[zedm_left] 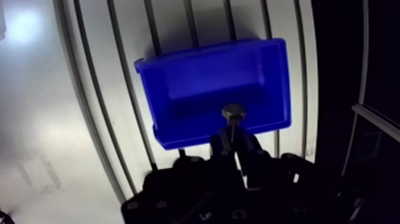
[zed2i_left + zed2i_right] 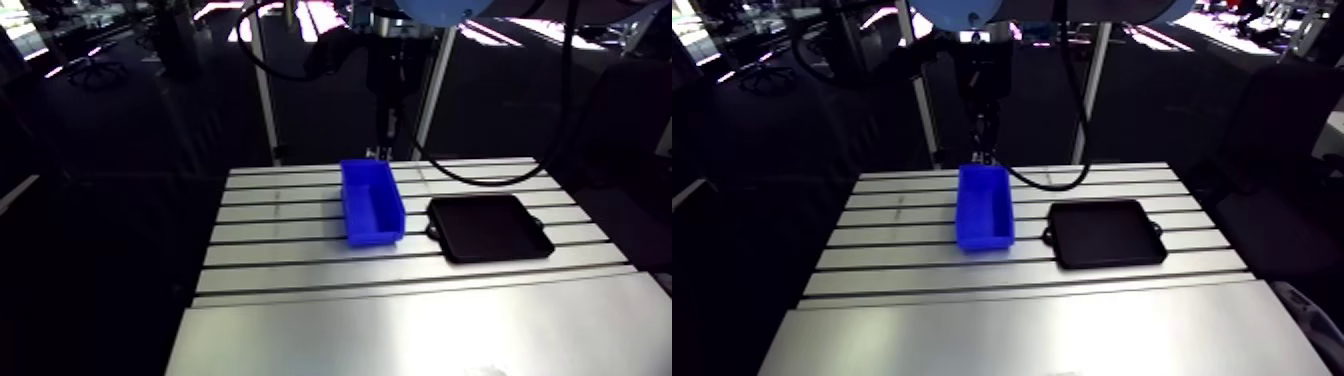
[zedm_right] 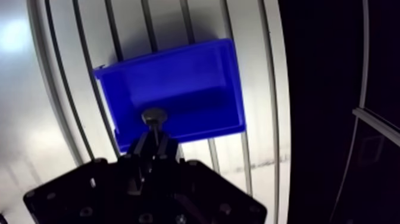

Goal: Pick up the M10 bolt from the tray and put it into the blue bin.

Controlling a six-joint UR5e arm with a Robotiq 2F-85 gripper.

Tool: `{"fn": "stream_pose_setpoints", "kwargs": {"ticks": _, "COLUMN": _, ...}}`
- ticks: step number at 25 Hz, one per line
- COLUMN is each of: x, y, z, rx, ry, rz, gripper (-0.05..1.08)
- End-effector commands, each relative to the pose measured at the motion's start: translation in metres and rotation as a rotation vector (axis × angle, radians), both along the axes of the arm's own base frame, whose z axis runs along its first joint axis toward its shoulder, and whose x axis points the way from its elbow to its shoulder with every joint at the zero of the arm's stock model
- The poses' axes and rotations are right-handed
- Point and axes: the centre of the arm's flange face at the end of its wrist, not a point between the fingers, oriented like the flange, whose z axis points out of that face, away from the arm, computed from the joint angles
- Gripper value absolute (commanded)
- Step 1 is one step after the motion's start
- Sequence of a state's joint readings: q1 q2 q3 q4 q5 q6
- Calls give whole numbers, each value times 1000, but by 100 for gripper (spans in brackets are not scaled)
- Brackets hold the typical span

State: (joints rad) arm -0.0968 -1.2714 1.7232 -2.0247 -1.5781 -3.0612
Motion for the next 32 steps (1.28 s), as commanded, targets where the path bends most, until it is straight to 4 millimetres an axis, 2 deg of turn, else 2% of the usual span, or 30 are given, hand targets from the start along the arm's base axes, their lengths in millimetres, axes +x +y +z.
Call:
{"fn": "stream_pose_setpoints", "kwargs": {"ticks": 1, "x": -7, "y": 0, "z": -22, "rx": 2, "ry": -11, "rz": 0, "gripper": 102}}
{"fn": "stream_pose_setpoints", "kwargs": {"ticks": 8, "x": -6, "y": -1, "z": -46, "rx": 10, "ry": -35, "rz": 1, "gripper": 101}}
{"fn": "stream_pose_setpoints", "kwargs": {"ticks": 20, "x": -8, "y": -2, "z": -100, "rx": 27, "ry": -53, "rz": 4, "gripper": 101}}
{"fn": "stream_pose_setpoints", "kwargs": {"ticks": 32, "x": -6, "y": -11, "z": -123, "rx": 30, "ry": -62, "rz": 15, "gripper": 100}}
